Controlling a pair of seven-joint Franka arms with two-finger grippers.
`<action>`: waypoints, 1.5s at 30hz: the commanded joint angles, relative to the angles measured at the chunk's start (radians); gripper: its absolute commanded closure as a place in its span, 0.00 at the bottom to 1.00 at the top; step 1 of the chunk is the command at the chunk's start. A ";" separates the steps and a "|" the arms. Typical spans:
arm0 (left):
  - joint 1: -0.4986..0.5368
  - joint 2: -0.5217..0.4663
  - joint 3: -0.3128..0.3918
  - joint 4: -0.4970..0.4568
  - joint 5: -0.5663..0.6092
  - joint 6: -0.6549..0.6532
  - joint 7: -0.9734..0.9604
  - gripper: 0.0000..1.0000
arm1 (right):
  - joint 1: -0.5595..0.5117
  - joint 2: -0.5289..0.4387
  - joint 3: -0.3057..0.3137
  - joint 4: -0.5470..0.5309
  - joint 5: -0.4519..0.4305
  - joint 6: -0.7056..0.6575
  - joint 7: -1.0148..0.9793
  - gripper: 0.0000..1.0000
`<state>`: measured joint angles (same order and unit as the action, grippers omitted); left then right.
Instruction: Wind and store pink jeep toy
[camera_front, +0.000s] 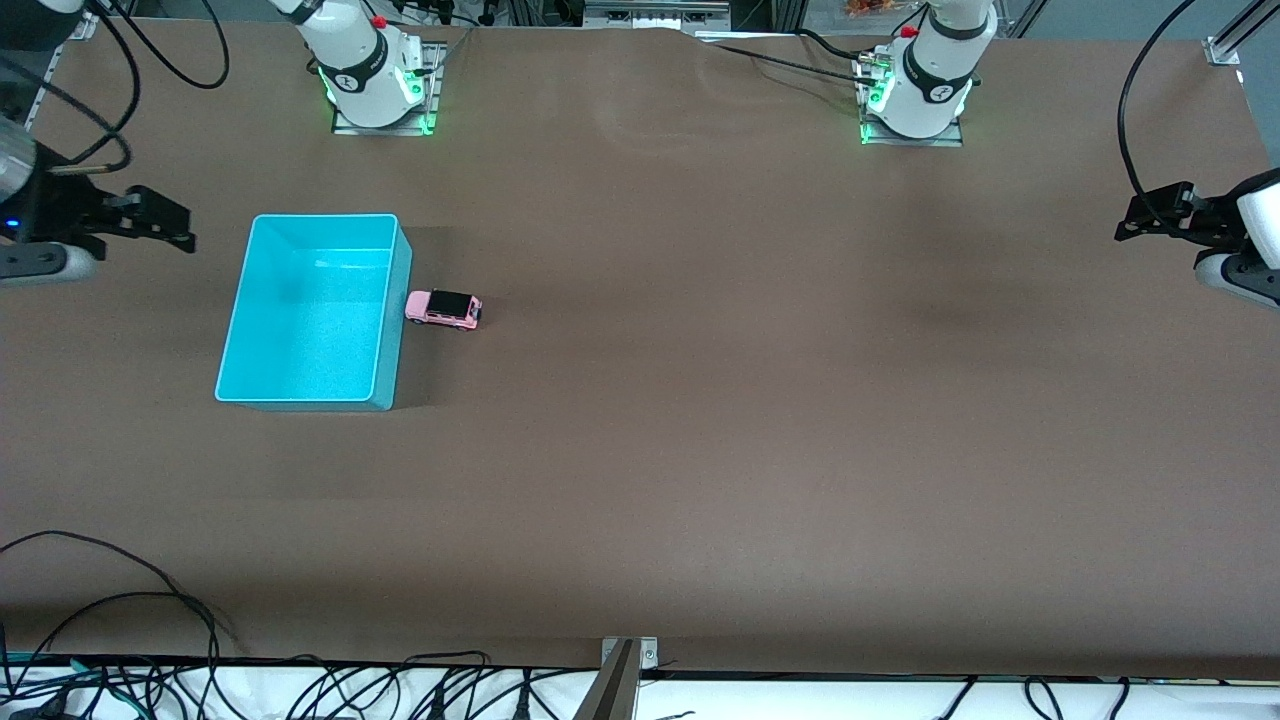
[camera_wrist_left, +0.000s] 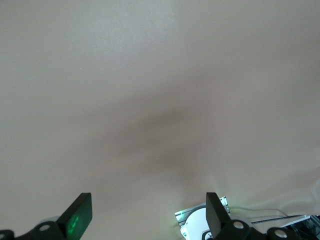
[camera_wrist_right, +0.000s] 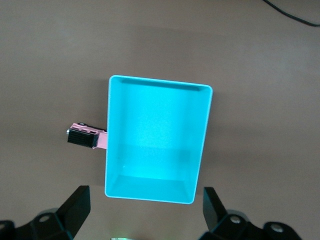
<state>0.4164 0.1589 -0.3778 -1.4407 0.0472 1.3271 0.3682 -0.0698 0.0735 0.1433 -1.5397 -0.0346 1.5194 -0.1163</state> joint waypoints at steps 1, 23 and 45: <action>-0.008 -0.012 -0.023 0.008 -0.006 -0.008 -0.044 0.00 | 0.022 0.006 0.041 -0.003 0.007 0.001 -0.167 0.00; -0.410 -0.027 0.293 0.029 -0.020 0.006 -0.282 0.00 | 0.031 0.241 0.130 -0.135 0.059 0.180 -1.071 0.00; -0.593 -0.276 0.465 -0.276 -0.066 0.238 -0.279 0.00 | 0.039 0.212 0.220 -0.625 0.045 0.723 -1.100 0.00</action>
<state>-0.1726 -0.0844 0.1222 -1.6969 -0.0129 1.5653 0.0963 -0.0243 0.3422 0.3498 -2.0403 0.0052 2.1329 -1.1923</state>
